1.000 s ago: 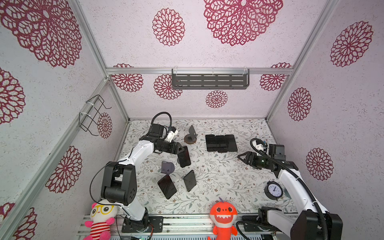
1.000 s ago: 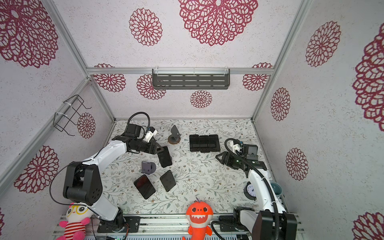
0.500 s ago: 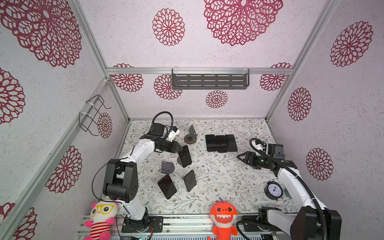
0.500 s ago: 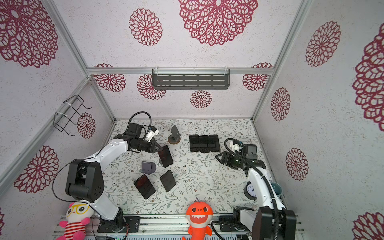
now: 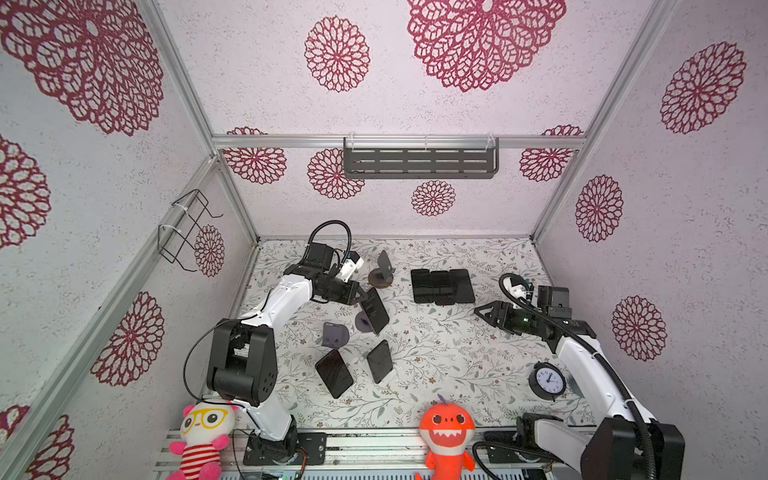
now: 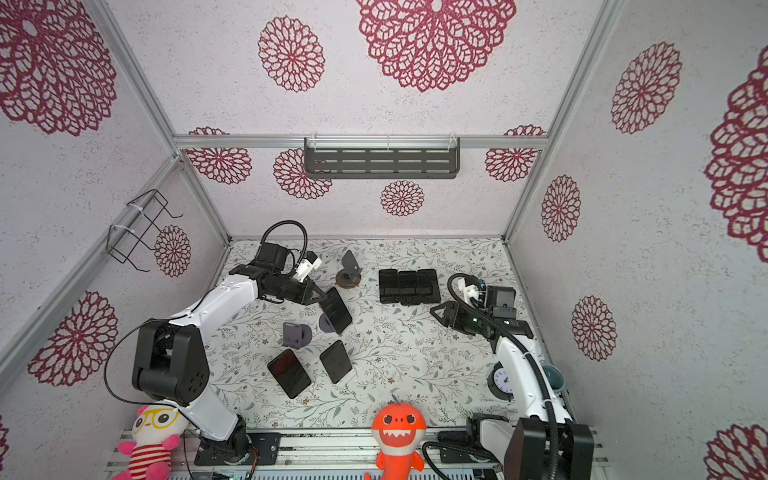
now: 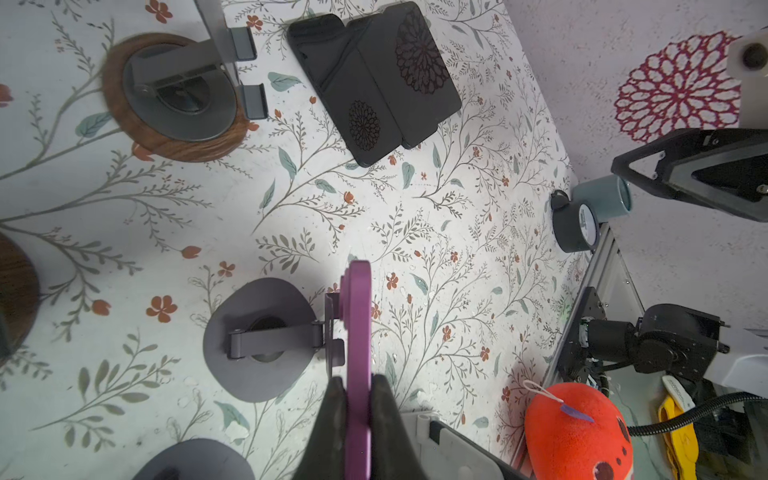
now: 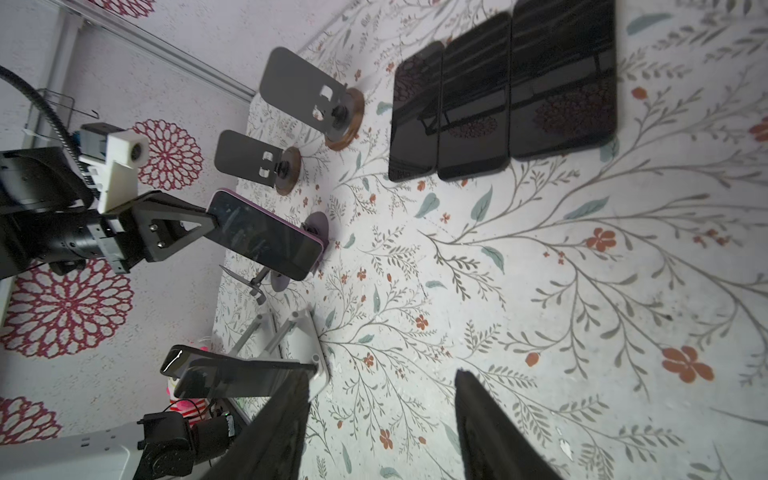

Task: Remove the phone from the phone stand
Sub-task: 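Bring the pink-edged phone toward the right gripper while the right gripper reaches for it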

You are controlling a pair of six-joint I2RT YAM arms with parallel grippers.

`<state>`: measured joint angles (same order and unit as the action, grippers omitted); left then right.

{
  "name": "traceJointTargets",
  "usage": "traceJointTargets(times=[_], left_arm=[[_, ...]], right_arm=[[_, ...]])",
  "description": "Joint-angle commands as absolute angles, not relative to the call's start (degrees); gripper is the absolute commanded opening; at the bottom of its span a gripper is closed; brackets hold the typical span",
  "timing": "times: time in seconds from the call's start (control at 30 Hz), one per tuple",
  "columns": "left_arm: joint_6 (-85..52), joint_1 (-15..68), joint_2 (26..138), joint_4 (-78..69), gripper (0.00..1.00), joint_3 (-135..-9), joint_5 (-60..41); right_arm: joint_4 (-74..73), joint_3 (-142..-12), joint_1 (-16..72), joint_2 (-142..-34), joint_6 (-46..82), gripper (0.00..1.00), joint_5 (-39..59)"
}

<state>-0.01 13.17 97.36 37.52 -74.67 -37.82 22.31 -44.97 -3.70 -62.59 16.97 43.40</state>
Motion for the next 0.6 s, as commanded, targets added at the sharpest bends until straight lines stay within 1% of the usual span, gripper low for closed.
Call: traceJointTargets(times=[0.0,0.13,0.3,0.4,0.47,0.57], left_arm=[[-2.4,13.4,93.6,36.8,0.01,-78.6,-40.4],[-8.3,13.5,91.9,36.7,0.0,-81.8,-41.0],[-12.6,13.4,87.3,36.4,0.0,-83.5,-36.9],[-17.0,13.0,86.7,38.5,0.0,-85.4,-36.8],[-20.9,13.0,88.0,39.8,0.0,-86.4,-38.4],[-22.1,13.1,91.2,43.5,0.0,-87.7,-43.8]], right_arm=[[19.3,-50.1,-3.4,-60.2,14.6,0.57,45.7],[22.3,-54.8,0.1,-61.7,12.4,0.55,41.7],[27.2,-61.9,9.2,-63.2,8.7,0.52,29.0],[29.3,-65.2,11.9,-63.4,7.0,0.52,25.4],[30.5,-67.4,14.0,-64.3,5.6,0.54,26.1],[33.3,-70.9,19.9,-67.2,1.5,0.62,26.7]])
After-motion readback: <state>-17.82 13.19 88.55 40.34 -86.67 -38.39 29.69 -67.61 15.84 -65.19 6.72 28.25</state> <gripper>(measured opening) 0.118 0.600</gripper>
